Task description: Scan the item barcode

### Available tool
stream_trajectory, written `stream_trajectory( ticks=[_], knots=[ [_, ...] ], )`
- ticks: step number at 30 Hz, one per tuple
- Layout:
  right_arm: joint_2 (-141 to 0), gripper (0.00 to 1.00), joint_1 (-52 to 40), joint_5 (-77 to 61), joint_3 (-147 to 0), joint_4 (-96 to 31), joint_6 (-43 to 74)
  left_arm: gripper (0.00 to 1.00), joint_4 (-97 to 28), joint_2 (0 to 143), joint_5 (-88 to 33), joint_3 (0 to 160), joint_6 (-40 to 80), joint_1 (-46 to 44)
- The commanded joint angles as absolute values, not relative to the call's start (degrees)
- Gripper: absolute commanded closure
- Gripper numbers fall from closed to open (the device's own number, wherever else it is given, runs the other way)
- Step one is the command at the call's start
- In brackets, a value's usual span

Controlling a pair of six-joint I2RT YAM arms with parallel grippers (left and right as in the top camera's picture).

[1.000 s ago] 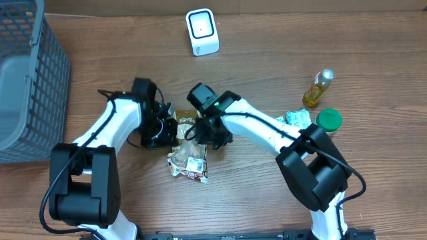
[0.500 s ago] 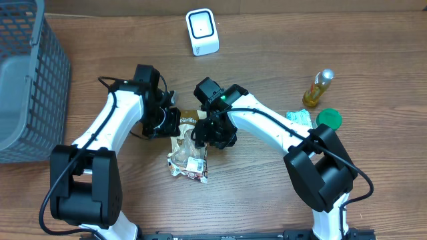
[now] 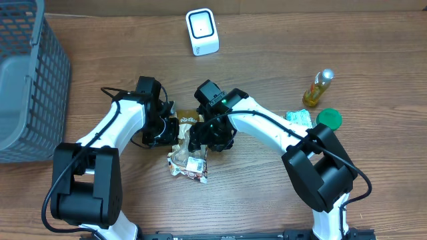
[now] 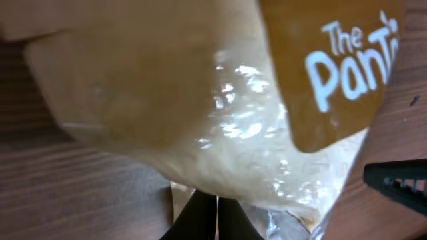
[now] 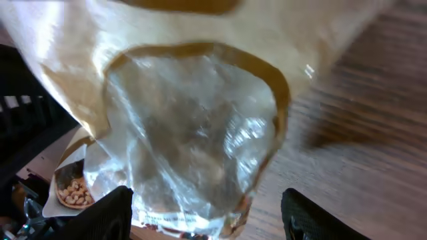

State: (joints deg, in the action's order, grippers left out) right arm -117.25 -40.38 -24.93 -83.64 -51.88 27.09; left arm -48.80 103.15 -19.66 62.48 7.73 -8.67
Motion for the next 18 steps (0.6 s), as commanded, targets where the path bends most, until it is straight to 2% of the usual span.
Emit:
stream_trajectory(
  ticks=[1,18],
  knots=[
    [-115.0,0.31,-40.4,-25.8,-82.1,-50.1,26.9,0.92,-47.7,103.8,-19.3,60.8,8.4,-9.0],
    [-115.0,0.30,-40.5,-25.7,-80.2,-47.1,27.1,0.92,-44.7,103.8,-19.0,59.3,9.2,-9.0]
  ],
)
